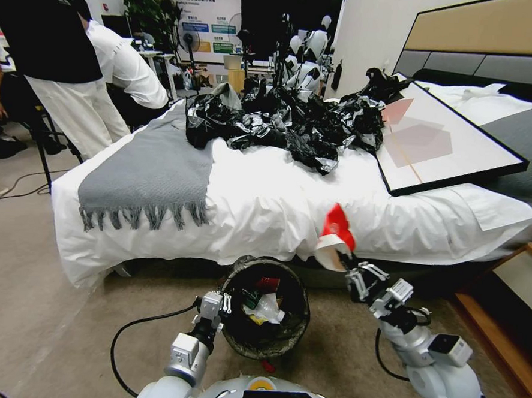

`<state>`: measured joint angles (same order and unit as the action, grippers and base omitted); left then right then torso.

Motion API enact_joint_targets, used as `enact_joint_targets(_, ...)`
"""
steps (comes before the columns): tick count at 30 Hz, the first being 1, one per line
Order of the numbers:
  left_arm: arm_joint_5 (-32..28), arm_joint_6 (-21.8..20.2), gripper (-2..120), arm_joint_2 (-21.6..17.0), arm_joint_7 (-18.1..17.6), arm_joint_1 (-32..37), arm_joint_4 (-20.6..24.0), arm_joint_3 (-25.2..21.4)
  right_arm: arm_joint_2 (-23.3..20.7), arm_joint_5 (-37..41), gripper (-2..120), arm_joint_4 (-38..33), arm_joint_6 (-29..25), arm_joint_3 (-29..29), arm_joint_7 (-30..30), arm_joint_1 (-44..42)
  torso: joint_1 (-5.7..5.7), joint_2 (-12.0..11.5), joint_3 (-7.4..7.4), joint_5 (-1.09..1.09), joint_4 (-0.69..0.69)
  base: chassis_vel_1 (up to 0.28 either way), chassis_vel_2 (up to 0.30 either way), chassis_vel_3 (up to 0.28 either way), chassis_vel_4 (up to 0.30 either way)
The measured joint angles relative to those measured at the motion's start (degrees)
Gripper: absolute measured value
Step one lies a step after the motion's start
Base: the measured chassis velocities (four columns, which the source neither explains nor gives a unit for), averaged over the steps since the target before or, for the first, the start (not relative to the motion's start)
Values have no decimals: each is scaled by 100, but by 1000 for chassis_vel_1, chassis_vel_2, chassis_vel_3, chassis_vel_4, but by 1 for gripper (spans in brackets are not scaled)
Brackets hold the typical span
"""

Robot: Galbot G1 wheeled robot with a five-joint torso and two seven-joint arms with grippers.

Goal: Pick up the trash bin, then pick up the garbage from the floor and place it into the trash bin.

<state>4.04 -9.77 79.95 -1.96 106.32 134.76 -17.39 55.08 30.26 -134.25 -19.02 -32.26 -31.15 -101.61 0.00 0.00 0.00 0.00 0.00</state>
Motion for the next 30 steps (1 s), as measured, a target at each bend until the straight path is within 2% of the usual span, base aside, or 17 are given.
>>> enact_joint_targets(3,2,0,1,9,1,-12,-14,14,-145,-177,0,153,144,396,11,83,0,0,0,0,0,0,0,0,0)
enact_joint_targets(15,72,-6,1,74,12,-17,-30,76,-131,-582,0,563,298,1109,31,289,0,0,0,0,-1,0,0,0,0)
enact_joint_targets(30,120,-7,1,93,17,29,46,112,87,-833,0,1447,289,1501,137,660,0,0,0,1,0,0,0,0,0)
